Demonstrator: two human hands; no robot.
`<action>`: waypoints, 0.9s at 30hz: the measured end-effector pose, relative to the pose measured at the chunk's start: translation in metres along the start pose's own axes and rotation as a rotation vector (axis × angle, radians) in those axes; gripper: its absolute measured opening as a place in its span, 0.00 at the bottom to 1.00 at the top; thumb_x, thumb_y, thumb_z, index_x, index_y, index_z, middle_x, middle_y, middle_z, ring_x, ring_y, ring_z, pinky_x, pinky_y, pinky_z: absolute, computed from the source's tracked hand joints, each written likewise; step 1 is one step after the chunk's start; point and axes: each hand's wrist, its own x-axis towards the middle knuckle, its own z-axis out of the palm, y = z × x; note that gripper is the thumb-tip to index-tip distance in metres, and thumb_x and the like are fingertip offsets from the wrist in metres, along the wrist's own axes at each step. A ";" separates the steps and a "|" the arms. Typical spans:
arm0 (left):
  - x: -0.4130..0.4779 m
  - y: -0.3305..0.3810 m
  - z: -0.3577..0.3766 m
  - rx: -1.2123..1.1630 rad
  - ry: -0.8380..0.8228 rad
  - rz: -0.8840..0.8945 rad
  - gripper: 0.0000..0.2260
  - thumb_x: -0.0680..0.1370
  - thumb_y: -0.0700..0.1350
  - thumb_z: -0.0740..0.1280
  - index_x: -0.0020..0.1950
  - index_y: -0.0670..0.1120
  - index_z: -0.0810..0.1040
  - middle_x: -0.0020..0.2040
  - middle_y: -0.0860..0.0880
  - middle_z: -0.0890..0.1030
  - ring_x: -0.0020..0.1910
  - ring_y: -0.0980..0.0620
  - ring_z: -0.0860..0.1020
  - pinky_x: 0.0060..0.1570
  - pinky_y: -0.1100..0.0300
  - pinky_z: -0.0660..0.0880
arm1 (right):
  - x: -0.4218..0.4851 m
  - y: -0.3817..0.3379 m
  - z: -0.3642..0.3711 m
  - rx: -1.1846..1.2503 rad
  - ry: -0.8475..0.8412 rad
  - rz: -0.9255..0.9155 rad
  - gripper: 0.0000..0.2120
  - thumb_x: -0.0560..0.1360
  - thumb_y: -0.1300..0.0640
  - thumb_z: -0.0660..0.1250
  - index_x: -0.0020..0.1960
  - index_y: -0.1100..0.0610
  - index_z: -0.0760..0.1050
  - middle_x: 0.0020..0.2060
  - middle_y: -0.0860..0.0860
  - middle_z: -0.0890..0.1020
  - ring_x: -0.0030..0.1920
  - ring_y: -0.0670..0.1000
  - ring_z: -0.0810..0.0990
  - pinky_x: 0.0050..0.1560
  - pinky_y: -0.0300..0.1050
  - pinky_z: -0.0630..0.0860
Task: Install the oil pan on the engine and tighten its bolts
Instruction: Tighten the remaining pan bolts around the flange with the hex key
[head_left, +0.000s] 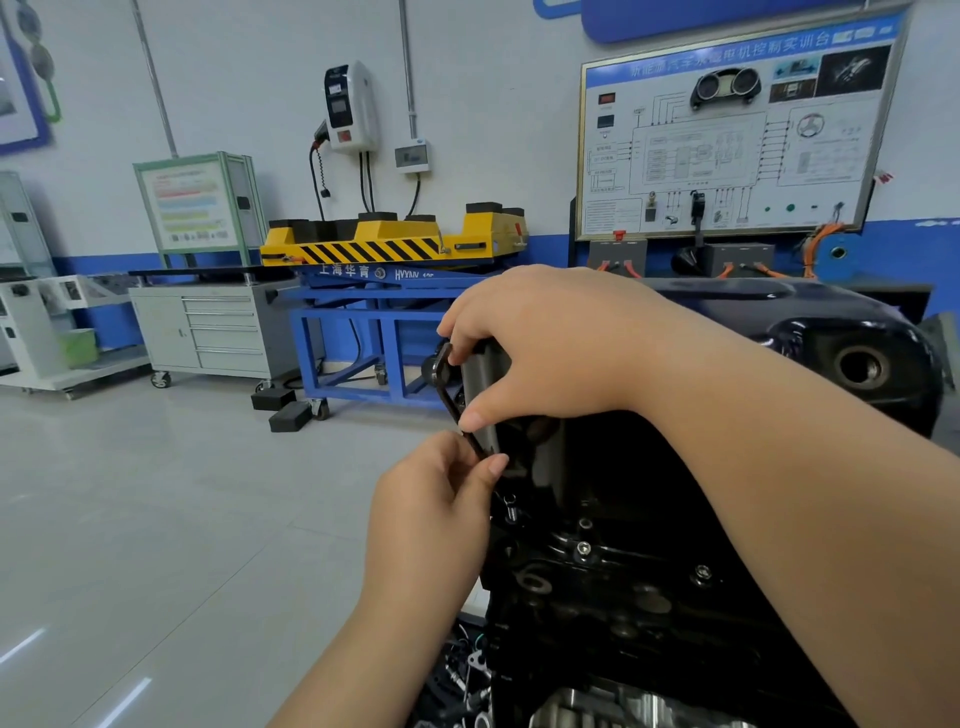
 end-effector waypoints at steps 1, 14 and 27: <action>0.000 0.000 0.000 0.003 0.000 0.000 0.11 0.74 0.46 0.69 0.34 0.46 0.73 0.29 0.47 0.79 0.30 0.52 0.76 0.32 0.62 0.69 | 0.000 0.000 0.000 -0.001 0.006 0.003 0.24 0.69 0.37 0.68 0.61 0.45 0.74 0.63 0.43 0.75 0.63 0.49 0.72 0.59 0.53 0.73; 0.003 0.003 0.002 0.121 -0.139 0.079 0.09 0.79 0.41 0.61 0.39 0.49 0.75 0.33 0.50 0.81 0.36 0.52 0.79 0.41 0.55 0.73 | -0.008 -0.001 -0.010 0.457 0.006 0.005 0.18 0.77 0.39 0.54 0.50 0.42 0.81 0.50 0.37 0.81 0.52 0.37 0.76 0.52 0.30 0.68; -0.001 0.003 0.002 0.126 -0.113 0.131 0.08 0.77 0.45 0.64 0.38 0.45 0.75 0.32 0.49 0.79 0.34 0.52 0.77 0.34 0.59 0.70 | 0.000 0.002 0.002 0.146 0.006 -0.035 0.06 0.74 0.50 0.66 0.44 0.48 0.81 0.52 0.44 0.82 0.56 0.50 0.77 0.55 0.53 0.76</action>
